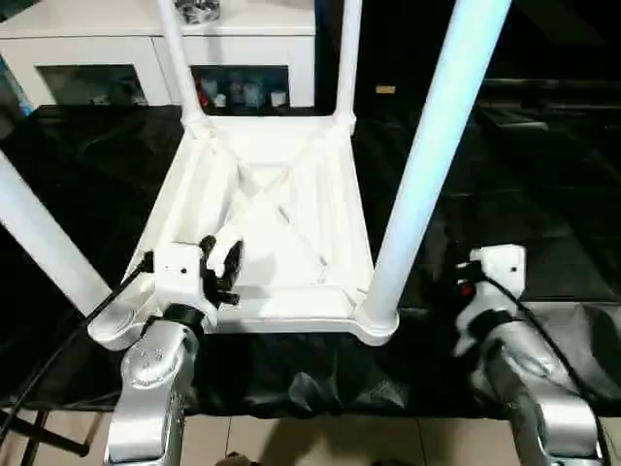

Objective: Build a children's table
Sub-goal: Rotate leg to tighten, then flip table

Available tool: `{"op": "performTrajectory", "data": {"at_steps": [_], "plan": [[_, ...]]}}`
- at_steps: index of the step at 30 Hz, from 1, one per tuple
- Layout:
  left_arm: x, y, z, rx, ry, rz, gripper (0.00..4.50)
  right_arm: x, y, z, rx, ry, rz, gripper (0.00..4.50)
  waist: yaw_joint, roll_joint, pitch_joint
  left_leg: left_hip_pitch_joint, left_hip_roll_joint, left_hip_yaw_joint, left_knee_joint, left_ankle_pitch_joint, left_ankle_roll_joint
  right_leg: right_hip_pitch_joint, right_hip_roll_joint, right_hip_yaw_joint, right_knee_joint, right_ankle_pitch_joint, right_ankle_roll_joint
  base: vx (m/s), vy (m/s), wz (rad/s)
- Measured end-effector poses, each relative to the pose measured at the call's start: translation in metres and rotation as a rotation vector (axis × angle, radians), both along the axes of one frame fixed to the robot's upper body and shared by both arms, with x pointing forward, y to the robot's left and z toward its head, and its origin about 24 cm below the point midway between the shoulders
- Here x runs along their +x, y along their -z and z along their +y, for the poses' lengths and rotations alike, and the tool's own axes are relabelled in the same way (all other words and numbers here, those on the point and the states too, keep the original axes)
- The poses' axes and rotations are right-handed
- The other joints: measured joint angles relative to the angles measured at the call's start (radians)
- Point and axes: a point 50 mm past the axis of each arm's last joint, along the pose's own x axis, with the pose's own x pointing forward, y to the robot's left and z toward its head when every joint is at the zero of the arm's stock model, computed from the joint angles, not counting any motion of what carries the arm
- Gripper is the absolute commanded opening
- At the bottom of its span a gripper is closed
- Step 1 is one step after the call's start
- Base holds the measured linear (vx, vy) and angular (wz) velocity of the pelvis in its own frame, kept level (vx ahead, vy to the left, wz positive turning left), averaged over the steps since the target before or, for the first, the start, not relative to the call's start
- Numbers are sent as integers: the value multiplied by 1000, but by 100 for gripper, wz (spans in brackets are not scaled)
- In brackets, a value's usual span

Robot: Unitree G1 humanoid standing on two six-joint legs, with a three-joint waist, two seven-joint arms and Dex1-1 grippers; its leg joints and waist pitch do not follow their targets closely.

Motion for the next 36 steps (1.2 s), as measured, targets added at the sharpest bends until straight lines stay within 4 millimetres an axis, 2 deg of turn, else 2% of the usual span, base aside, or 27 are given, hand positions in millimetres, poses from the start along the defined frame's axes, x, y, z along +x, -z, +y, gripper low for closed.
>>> {"op": "performTrajectory", "data": {"at_steps": [6, 8, 10, 12, 13, 14, 15, 16, 17, 18, 19, 20, 21, 22, 23, 24, 25, 26, 28, 29, 30, 31, 32, 33, 36], "plan": [[0, 1, -3, -2, 4, 8, 225, 0, 1, -3, -13, 13, 10, 436, -2, 0, 0, 0, 0, -1, 0, 0, -1, 0, 0, 0, 1, 1, 1, 0, 0, 0], [0, 1, -3, -1, 7, 12, 225, 0, 0, -4, -18, 14, 10, 436, -1, -1, -1, -6, 1, -1, 2, 4, -2, -2, 2, 0, 1, 10, -4, 0, 0, 0], [0, 0, -4, 2, 5, 13, 225, 0, 0, -4, -23, 12, 8, 436, 0, 0, -12, -28, 2, -2, 9, 18, 11, -25, 5, -4, 3, 17, -4, 0, 0, 0], [0, -1, -3, 4, -1, 14, 225, 0, -1, -5, -29, 12, 7, 436, 1, 2, -17, -59, 1, -2, 19, 24, 23, -51, 4, -5, 2, 31, -8, -36, 4, 0], [0, -1, -3, 6, -1, 14, 225, 0, -1, -5, -29, 11, 7, 436, 0, 2, -17, -70, 1, -2, 24, 27, 31, -58, 4, -6, 0, 37, -8, -71, 8, 0], [0, 0, -3, 7, -2, 16, 225, 0, -1, -4, -29, 9, 8, 436, 0, 2, -16, -73, 2, -2, 26, 28, 34, -59, 2, -7, -3, 40, -11, -104, 21, 1], [-2, 2, -2, 8, -3, 25, 225, 0, 0, -3, -29, 5, 10, 436, -1, 3, -16, -68, 2, 0, 28, 29, 36, -53, 0, -10, -8, 41, -12, -111, 34, -2], [-3, 3, -2, 9, -4, 29, 225, 0, 0, -3, -28, 3, 10, 436, -8, 3, -11, -56, 3, 0, 28, 18, 20, -47, -1, -13, -15, 33, 0, -111, 34, -2], [-5, 4, -1, 11, -7, 35, 225, 0, 0, -1, -27, -4, 9, 436, -17, 9, -6, -44, 4, -4, 28, 11, 20, -31, -2, -26, -29, 27, 8, -132, 46, -8], [-6, 5, 1, 14, -10, 38, 225, 0, 0, 0, -27, -8, 9, 436, -29, 25, 5, -33, 15, -18, 21, 11, 18, 11, -1, -49, -48, 21, 10, -176, 37, -12], [-5, 2, 1, 20, -7, 25, 225, -1, 0, -1, -26, -6, 9, 436, -21, 26, 18, -24, 18, -18, 13, 11, 18, 16, -9, -65, 1, -30, -13, -176, 37, -12], [-2, -2, -1, 27, 8, 10, 225, -5, 4, -5, -32, 10, 24, 436, -4, 17, 20, -20, 20, 2, 10, 11, 18, 18, -18, -70, 85, -71, -33, -151, -12, 5], [-2, -8, -3, 25, 17, -21, 225, -6, 5, -9, -40, 24, 30, 436, 38, -22, 14, -19, 16, 41, 11, 11, 18, 51, -14, -31, 145, -125, -15, -21, -130, 16], [-4, -5, -3, 12, 17, -15, 225, -3, 0, -11, -54, 23, 14, 436, 41, -40, 13, -16, 16, 45, 37, 3, 13, 43, -6, -5, 160, -170, 0, -21, -130, 16], [-10, 2, -3, 8, 19, 17, 225, 0, -4, -11, -60, 21, 0, 436, 55, -22, 14, -20, 5, 26, 51, -23, 15, 40, -14, -7, 157, -170, 0, -6, -94, 1], [-16, 9, -1, 9, 22, 52, 252, 0, -5, -11, -61, 22, -6, 447, 62, -3, 12, -23, -21, -10, 49, -24, 16, 42, -15, -6, 151, -169, 2, -70, 26, -1], [-15, 8, 0, 16, 24, 51, 259, -2, -2, -12, -60, 25, 5, 450, 63, 4, 11, -19, -29, -19, 37, -14, 12, 45, -14, -9, 146, -167, 3, -70, 26, -1], [-15, 6, 1, 21, 20, 43, 259, -4, 0, -13, -54, 23, 15, 450, 61, 7, 11, -18, -28, -21, 30, -9, 8, 49, -10, -10, 138, -166, 3, -60, 27, 5], [-19, 0, 4, 32, -12, 19, 265, -6, 0, -17, -45, 6, 12, 450, 52, 14, 8, -19, -27, -24, 18, -8, 6, 59, 2, -4, 104, -157, 1, 0, 0, 0], [-21, -1, 5, 28, -33, 12, 295, -7, -1, -18, -37, -12, 4, 450, 45, 12, 9, -19, -27, -24, 12, -8, 6, 64, 3, -5, 85, -141, 2, -23, 79, -9], [-27, -2, 7, 20, -66, 4, 303, -10, -4, -21, -37, -52, -6, 450, 36, 11, 9, -18, -27, -24, 7, -8, 7, 71, 3, -6, 60, -122, 2, -14, 94, -11], [-31, -1, 9, 16, -95, 5, 304, -12, -7, -22, -38, -86, -14, 450, 31, 11, 9, -19, -28, -24, 6, -8, 7, 74, 3, -6, 47, -110, 1, -14, 94, -11], [-35, -1, 10, 13, -121, 1, 307, -14, -9, -24, -39, -123, -21, 450, 25, 11, 8, -19, -30, -24, 7, -7, 8, 76, 2, -5, 36, -97, 3, 2, 101, -17], [-42, -3, 11, 3, -157, -12, 320, -19, -11, -26, -43, -174, -22, 450, 16, 11, 8, -19, -31, -24, 7, -3, 13, 85, 1, -5, 25, -89, 7, 26, 96, -18], [-54, -8, 15, 7, -225, -50, 350, -31, -10, -34, -47, -290, 14, 450, 4, 7, 7, -17, -32, -21, 7, -1, 17, 86, 0, -2, 10, -83, 8, 16, 56, -9]]}}
